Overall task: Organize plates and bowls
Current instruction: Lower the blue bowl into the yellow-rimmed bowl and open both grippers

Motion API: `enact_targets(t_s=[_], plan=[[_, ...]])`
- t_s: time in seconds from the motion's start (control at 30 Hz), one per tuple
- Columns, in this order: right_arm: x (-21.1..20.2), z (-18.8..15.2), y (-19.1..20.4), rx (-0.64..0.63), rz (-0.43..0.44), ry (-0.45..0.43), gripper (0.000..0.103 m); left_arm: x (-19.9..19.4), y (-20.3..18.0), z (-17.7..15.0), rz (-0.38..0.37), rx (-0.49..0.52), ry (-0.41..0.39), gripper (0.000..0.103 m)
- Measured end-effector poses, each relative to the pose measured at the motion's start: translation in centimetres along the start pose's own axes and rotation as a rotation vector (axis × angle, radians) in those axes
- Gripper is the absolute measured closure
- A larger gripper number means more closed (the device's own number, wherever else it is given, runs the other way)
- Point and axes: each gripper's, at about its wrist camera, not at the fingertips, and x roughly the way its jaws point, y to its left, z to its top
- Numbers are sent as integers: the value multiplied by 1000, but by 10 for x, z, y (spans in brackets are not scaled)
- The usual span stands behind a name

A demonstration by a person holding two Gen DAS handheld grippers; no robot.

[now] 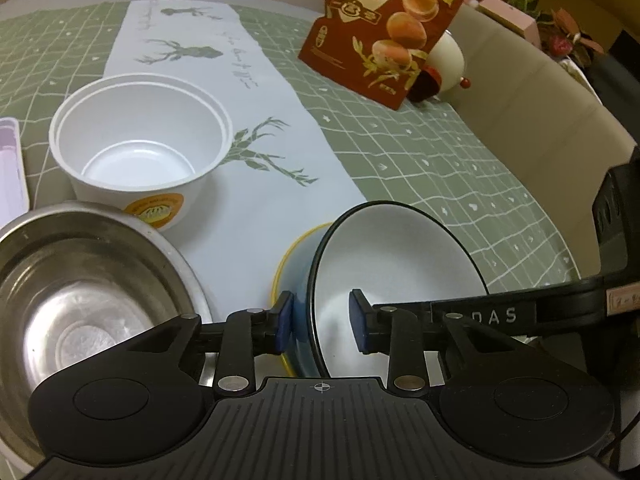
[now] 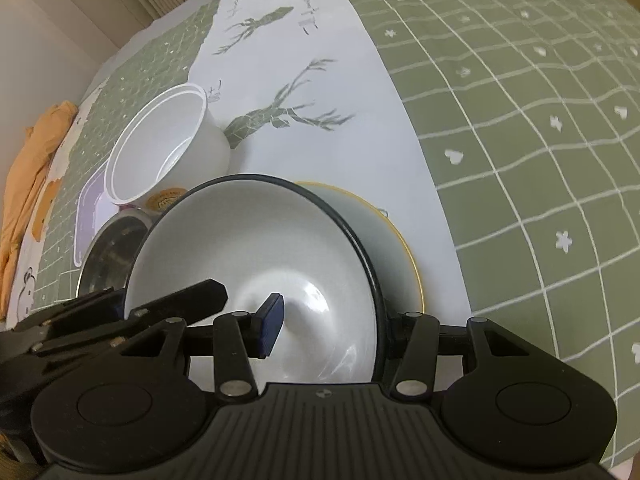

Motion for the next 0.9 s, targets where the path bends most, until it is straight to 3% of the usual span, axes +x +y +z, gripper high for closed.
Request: enact_targets(t_s=[0.23, 0.67, 0.8, 0.83, 0.9], plan=[[1, -3, 8, -59, -37, -17, 55, -1, 0, 1, -1, -1, -5, 70], [-18, 2, 4, -54, -30, -61, 55, -3, 5, 6, 0, -23, -19, 72], [-23, 1, 6, -71, -49, -80, 55, -17, -1, 7, 20, 11, -110, 73], [-25, 0, 8, -86, -62, -94, 55, -21, -3, 7, 23, 23, -138, 78], [-29, -1, 12, -112, -88, -113, 55, -26, -4, 9, -15, 28, -158, 78]])
